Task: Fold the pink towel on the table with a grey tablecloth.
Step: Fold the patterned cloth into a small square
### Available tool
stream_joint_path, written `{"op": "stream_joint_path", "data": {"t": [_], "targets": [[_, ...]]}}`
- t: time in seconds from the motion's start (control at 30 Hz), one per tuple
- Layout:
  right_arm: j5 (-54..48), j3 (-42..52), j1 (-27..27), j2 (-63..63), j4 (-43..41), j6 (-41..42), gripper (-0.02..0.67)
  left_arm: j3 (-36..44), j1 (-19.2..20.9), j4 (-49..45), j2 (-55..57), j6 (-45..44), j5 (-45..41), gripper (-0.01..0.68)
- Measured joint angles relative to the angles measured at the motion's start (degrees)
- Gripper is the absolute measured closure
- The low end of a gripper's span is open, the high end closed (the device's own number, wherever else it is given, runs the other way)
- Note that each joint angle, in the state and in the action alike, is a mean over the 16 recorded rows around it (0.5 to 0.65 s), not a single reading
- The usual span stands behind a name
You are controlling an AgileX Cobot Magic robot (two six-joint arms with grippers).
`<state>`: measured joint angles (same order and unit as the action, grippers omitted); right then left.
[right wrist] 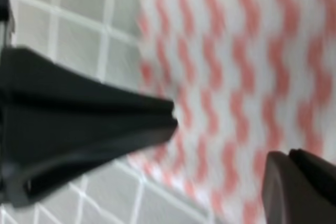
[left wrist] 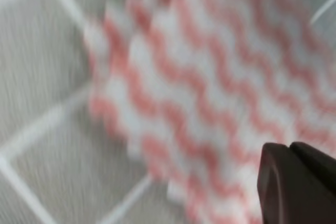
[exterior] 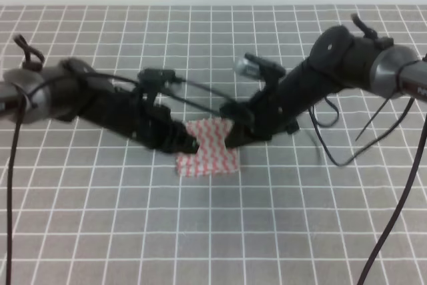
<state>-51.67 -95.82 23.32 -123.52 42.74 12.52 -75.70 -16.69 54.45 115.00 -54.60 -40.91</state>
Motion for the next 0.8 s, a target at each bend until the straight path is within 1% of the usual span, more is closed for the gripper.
{"op": "stream_joint_path", "data": {"t": [0.2, 0.43, 0.8], "targets": [[5.1, -1.2, 0.0, -0.2, 1.0, -0.1, 0.663, -3.0, 0.3, 1.3, 0.1, -0.3, 3.7, 0.675], [9.7, -1.8, 0.0, -1.9, 2.1, -0.1, 0.664, -4.4, 0.6, 2.9, 1.8, -0.6, 8.6, 0.675], [9.8, -2.1, -0.8, -4.2, 2.1, -0.3, 0.664, -4.5, 0.7, 3.1, 4.4, -0.9, 9.9, 0.676]]}}
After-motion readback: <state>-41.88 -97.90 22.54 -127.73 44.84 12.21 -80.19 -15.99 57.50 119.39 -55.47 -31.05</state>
